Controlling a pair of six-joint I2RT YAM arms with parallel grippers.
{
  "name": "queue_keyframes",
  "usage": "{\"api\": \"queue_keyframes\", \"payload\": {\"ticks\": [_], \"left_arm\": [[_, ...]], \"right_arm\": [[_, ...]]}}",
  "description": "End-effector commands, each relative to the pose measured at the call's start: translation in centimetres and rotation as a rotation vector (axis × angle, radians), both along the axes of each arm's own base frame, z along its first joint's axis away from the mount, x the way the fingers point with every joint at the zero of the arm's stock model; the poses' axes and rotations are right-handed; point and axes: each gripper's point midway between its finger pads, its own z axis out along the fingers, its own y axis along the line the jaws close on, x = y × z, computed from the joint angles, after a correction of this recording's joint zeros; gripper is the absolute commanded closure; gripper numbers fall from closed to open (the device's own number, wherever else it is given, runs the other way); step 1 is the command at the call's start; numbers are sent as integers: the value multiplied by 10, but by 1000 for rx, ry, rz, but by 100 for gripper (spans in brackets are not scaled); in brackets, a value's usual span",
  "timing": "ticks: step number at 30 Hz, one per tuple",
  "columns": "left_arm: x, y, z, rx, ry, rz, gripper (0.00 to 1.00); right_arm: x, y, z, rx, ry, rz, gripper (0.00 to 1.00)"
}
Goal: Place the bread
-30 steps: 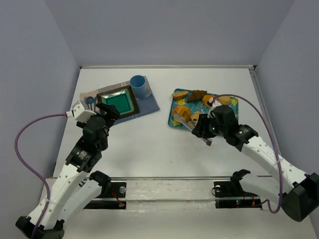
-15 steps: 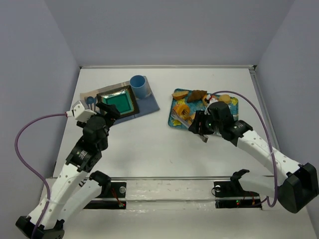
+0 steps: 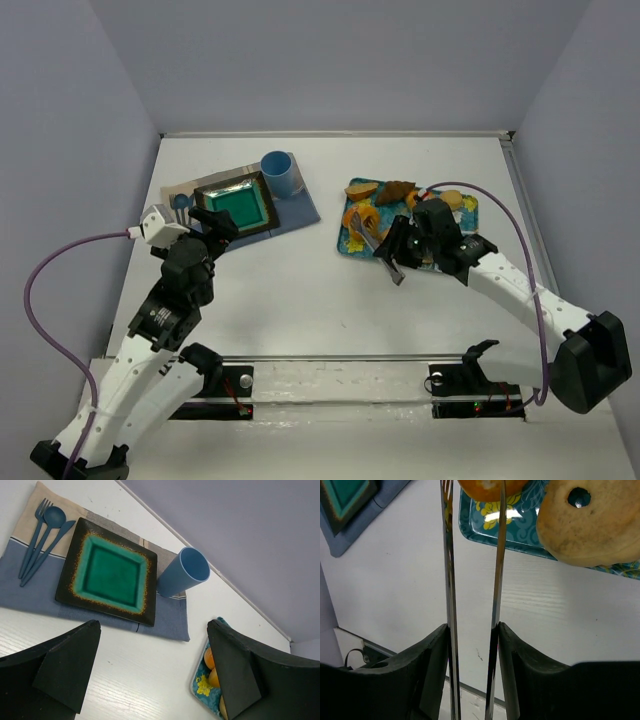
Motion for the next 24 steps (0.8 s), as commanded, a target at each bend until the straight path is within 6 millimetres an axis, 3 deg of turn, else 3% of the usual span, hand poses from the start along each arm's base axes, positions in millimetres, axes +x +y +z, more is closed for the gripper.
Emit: {"api": "queue_keyframes", "payload": {"ticks": [1, 5, 13, 19, 24], "left_arm": [[1, 7, 5, -12, -32, 38, 1], [0, 7, 5, -14, -32, 40, 1], [-1, 9, 6, -19, -37, 48, 1], [-2, 9, 5, -22, -38, 49, 1], [-1, 8, 5, -20, -35, 44, 1]], "right_arm": [[27, 14, 30, 83, -62, -54, 56], [29, 18, 28, 74, -57, -47, 62], [23, 4, 44, 68, -112, -86, 93], [14, -14, 79, 58, -243, -90, 93], [8, -15, 110, 66, -353, -23, 93]]}}
